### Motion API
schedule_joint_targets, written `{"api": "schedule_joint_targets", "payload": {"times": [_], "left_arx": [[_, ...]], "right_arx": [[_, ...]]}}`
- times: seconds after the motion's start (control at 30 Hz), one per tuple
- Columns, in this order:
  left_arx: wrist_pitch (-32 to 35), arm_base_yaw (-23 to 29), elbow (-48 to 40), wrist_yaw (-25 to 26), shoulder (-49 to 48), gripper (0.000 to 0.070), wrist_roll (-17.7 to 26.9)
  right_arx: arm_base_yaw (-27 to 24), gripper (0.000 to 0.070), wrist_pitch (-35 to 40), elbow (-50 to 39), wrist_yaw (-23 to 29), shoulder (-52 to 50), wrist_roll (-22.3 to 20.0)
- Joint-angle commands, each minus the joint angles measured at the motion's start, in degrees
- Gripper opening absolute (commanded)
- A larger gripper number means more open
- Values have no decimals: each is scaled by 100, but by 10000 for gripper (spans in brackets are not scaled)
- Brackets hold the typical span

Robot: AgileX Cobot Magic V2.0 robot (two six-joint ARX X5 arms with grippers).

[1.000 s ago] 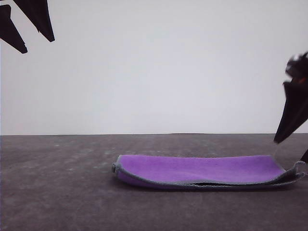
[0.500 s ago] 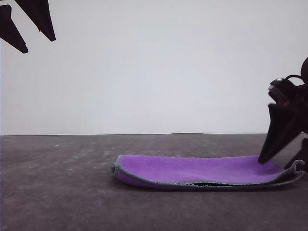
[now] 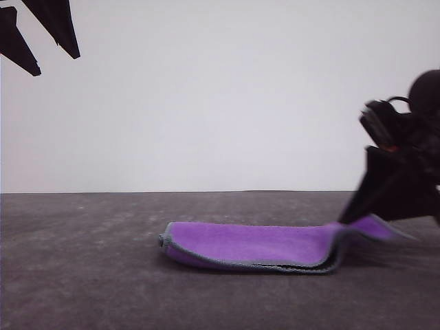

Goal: Fold clothes

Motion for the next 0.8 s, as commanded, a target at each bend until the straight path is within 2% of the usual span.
{"api": "schedule_joint_targets", "payload": {"times": [0.0,0.33,0.57,0.77], "left_arx": [[93,-22,105,37,42,434,-17],[176,-22,105,37,42,434,-15],[178,-22,105,37,42,434,-16],[174,-22,105,37,42,434,-17]], "right_arx": [[176,3,235,57,-115,88,308],[1238,3,1634,57,-161,90,1333],[1714,3,2143,57,-26,92,1674],[1938,3,2291,57,101,96,1734]]}}
